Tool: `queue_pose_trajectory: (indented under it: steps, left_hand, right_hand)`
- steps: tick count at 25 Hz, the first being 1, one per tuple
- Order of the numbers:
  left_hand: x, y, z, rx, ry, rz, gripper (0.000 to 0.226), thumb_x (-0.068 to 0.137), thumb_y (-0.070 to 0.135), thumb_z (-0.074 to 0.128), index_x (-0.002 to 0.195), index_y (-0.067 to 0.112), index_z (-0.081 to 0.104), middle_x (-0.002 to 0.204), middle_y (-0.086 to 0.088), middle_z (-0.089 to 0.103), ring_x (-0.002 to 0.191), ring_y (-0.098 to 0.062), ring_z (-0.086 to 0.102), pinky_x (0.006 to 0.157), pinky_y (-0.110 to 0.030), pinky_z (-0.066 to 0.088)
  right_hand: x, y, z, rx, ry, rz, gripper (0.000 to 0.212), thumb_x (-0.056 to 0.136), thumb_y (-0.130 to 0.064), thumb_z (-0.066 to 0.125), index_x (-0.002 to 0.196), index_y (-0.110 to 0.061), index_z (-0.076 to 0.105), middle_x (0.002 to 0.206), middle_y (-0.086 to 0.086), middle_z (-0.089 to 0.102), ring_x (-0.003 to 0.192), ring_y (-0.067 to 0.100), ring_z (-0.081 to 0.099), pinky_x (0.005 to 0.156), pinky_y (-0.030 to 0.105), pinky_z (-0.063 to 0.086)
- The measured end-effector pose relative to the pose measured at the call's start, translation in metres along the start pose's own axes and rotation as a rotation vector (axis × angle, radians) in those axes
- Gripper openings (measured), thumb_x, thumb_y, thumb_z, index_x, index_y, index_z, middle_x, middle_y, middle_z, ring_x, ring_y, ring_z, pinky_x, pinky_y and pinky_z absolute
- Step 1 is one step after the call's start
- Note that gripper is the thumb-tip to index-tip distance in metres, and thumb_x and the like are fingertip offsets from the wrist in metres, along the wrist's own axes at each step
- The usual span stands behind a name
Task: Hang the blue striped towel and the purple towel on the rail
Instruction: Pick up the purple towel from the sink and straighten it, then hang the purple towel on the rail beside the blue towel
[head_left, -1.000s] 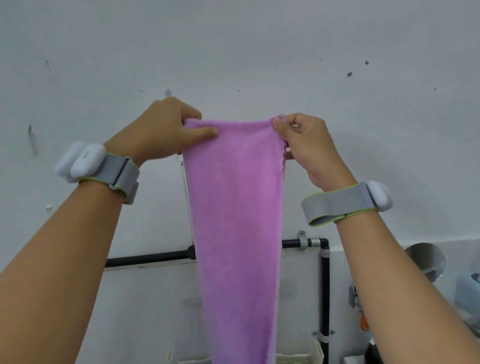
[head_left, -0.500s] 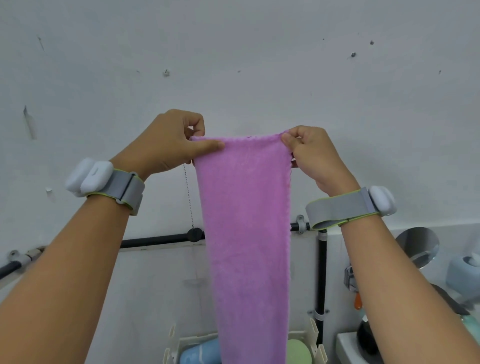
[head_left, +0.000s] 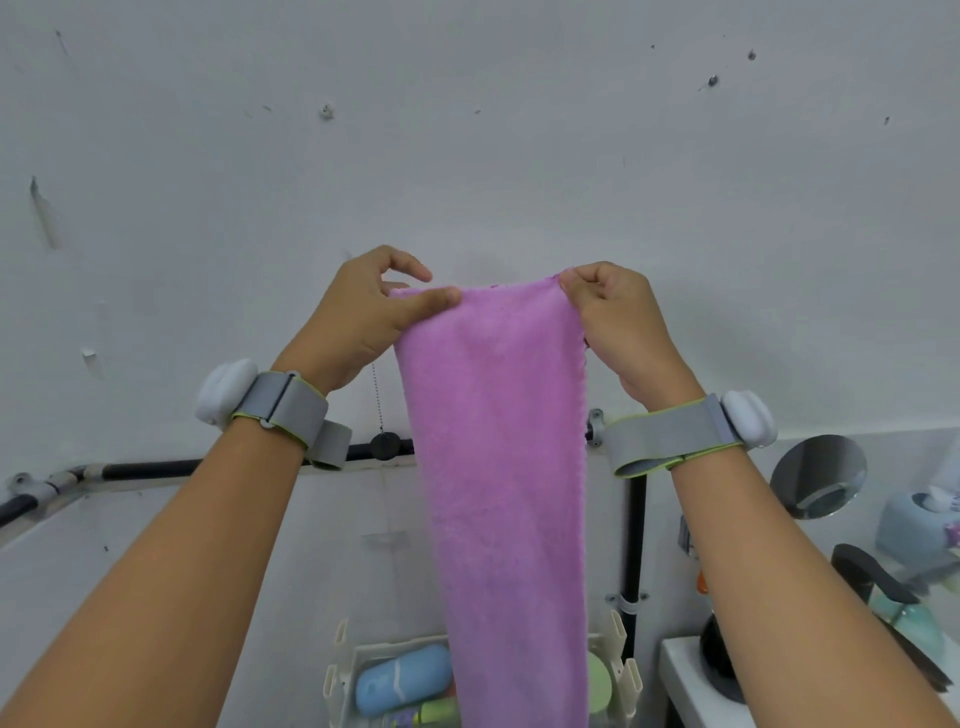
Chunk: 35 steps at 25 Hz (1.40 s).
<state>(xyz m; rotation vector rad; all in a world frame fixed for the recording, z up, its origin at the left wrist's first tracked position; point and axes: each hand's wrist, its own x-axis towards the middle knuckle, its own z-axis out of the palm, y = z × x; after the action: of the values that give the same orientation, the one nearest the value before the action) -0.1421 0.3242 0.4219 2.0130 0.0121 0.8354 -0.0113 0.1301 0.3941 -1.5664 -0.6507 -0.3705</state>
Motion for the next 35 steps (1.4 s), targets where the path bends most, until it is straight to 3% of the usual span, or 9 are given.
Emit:
queue_pose_trajectory:
  steps: [5, 9, 12, 14, 18, 23, 26, 29, 35]
  left_hand:
    - [-0.003, -0.007, 0.018, -0.327, 0.008, -0.289, 0.033, 0.087, 0.033, 0.071, 0.1, 0.002, 0.071, 0.096, -0.01, 0.071, 0.085, -0.02, 0.063, 0.083, -0.031, 0.054]
    - [-0.006, -0.009, 0.027, -0.208, 0.005, -0.2, 0.026, 0.093, 0.032, 0.064, 0.088, 0.007, 0.064, 0.079, -0.005, 0.062, 0.074, -0.02, 0.057, 0.064, -0.025, 0.049]
    - [0.002, 0.012, 0.027, -0.31, 0.114, -0.09, 0.019, 0.089, 0.027, 0.07, 0.083, 0.009, 0.064, 0.074, -0.004, 0.064, 0.065, -0.015, 0.058, 0.057, -0.023, 0.051]
    - [0.007, 0.018, 0.028, -0.332, 0.171, -0.081, 0.018, 0.085, 0.025, 0.075, 0.08, 0.012, 0.063, 0.076, -0.003, 0.066, 0.064, -0.012, 0.06, 0.058, -0.022, 0.053]
    - [-0.005, -0.008, 0.041, -0.343, 0.197, -0.179, 0.022, 0.084, 0.027, 0.076, 0.089, 0.008, 0.068, 0.085, -0.007, 0.07, 0.072, -0.017, 0.066, 0.07, -0.028, 0.058]
    - [-0.068, -0.083, 0.059, -0.556, -0.342, -0.551, 0.07, 0.083, 0.061, 0.059, 0.121, 0.003, 0.064, 0.123, -0.022, 0.06, 0.115, -0.032, 0.056, 0.11, -0.05, 0.039]
    - [-0.106, -0.112, 0.081, -0.539, -0.212, -0.521, 0.029, 0.085, 0.03, 0.071, 0.106, 0.011, 0.072, 0.098, -0.004, 0.076, 0.091, -0.017, 0.069, 0.092, -0.034, 0.054]
    - [-0.126, -0.133, 0.094, -0.629, -0.111, -0.521, 0.02, 0.085, 0.023, 0.068, 0.101, 0.01, 0.071, 0.086, -0.002, 0.078, 0.073, -0.011, 0.071, 0.067, -0.023, 0.059]
    - [-0.183, -0.174, 0.142, -0.69, -0.062, -0.69, 0.023, 0.099, 0.021, 0.053, 0.116, 0.012, 0.067, 0.108, -0.007, 0.075, 0.091, -0.013, 0.071, 0.084, -0.028, 0.058]
  right_hand:
    - [-0.008, 0.003, 0.004, 0.062, 0.019, 0.004, 0.022, 0.097, -0.029, 0.054, 0.114, -0.019, 0.063, 0.082, -0.009, 0.063, 0.068, 0.001, 0.056, 0.06, 0.015, 0.042]
    - [-0.01, 0.002, 0.008, 0.043, 0.002, -0.003, 0.026, 0.096, -0.026, 0.055, 0.12, -0.017, 0.061, 0.071, -0.009, 0.055, 0.062, 0.001, 0.052, 0.064, 0.019, 0.041]
    - [-0.008, -0.019, 0.0, 0.259, 0.084, 0.011, 0.045, 0.091, -0.044, 0.06, 0.125, -0.016, 0.057, 0.096, 0.0, 0.071, 0.077, 0.0, 0.066, 0.075, 0.022, 0.054]
    - [-0.023, -0.012, -0.005, 0.312, -0.155, 0.168, 0.062, 0.081, -0.06, 0.063, 0.119, -0.011, 0.066, 0.111, 0.006, 0.075, 0.098, 0.012, 0.073, 0.091, 0.036, 0.058]
    - [-0.068, 0.029, -0.008, 0.524, -0.408, 0.336, 0.019, 0.09, -0.022, 0.066, 0.1, -0.008, 0.072, 0.093, 0.007, 0.078, 0.082, 0.018, 0.074, 0.084, 0.035, 0.06]
    - [-0.087, 0.059, -0.006, 0.48, -0.304, 0.391, 0.029, 0.092, -0.021, 0.065, 0.113, -0.001, 0.068, 0.107, 0.013, 0.074, 0.099, 0.023, 0.072, 0.093, 0.037, 0.057]
    - [-0.11, 0.086, -0.008, 0.451, -0.305, 0.463, 0.025, 0.091, -0.021, 0.066, 0.109, -0.005, 0.071, 0.105, 0.011, 0.075, 0.099, 0.023, 0.072, 0.094, 0.039, 0.056]
    - [-0.137, 0.112, -0.016, 0.45, -0.288, 0.591, 0.022, 0.091, -0.03, 0.065, 0.097, -0.011, 0.074, 0.094, 0.007, 0.077, 0.087, 0.02, 0.073, 0.088, 0.039, 0.057]
    - [-0.203, 0.168, -0.03, 0.495, -0.259, 0.857, 0.026, 0.095, -0.03, 0.057, 0.102, -0.01, 0.073, 0.103, 0.009, 0.077, 0.094, 0.021, 0.072, 0.093, 0.036, 0.054]
